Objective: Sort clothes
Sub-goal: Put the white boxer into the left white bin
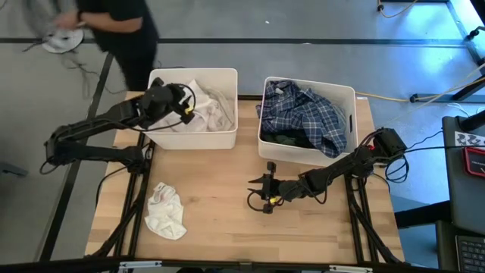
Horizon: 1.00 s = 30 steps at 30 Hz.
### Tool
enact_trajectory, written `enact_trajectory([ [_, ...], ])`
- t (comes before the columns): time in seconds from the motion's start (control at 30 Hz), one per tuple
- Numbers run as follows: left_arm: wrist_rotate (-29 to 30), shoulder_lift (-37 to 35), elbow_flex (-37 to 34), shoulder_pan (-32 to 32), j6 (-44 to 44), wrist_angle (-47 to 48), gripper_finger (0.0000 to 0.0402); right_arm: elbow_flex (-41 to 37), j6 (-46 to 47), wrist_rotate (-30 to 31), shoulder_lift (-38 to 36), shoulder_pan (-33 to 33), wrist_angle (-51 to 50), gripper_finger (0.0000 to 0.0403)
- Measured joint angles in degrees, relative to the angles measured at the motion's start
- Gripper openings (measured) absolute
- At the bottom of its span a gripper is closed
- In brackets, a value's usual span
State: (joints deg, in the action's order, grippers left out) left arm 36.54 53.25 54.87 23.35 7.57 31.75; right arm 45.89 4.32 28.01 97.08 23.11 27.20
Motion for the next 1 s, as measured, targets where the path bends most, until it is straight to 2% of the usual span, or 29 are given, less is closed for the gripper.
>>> enact_trajectory([
  [0.23,-11.24,-0.13,8.80,-2.40,-5.27,5.99,0.0219,-0.02,0.14,0.04,0.00,0.00,-0.02,0.0117],
  [0.37,-22.55,-0.13,10.10,-5.93,-8.61,6.78,0.0233,-0.02,0.37,0.04,0.00,0.00,-0.04,0.0117],
  [0.43,-30.11,-0.11,10.09,-8.66,-9.77,7.13,0.0236,0.00,0.37,0.04,0.00,0.00,-0.04,0.0117],
  [0.5,-34.96,0.02,10.10,-12.14,-11.85,8.29,0.0237,-0.02,0.56,0.04,0.00,0.00,-0.06,0.0117],
  [0.63,-36.03,0.40,10.05,-20.21,-15.71,15.06,0.0237,0.00,1.33,0.04,0.00,0.00,-0.19,0.0117],
  [0.8,-34.40,1.12,10.05,-30.49,-27.00,22.18,0.0237,-0.02,1.54,0.04,0.00,0.00,-0.31,0.0117],
  [1.0,-27.91,3.16,10.05,-42.97,-37.42,24.94,0.0237,0.00,1.88,0.04,0.00,0.00,-0.31,0.0117],
])
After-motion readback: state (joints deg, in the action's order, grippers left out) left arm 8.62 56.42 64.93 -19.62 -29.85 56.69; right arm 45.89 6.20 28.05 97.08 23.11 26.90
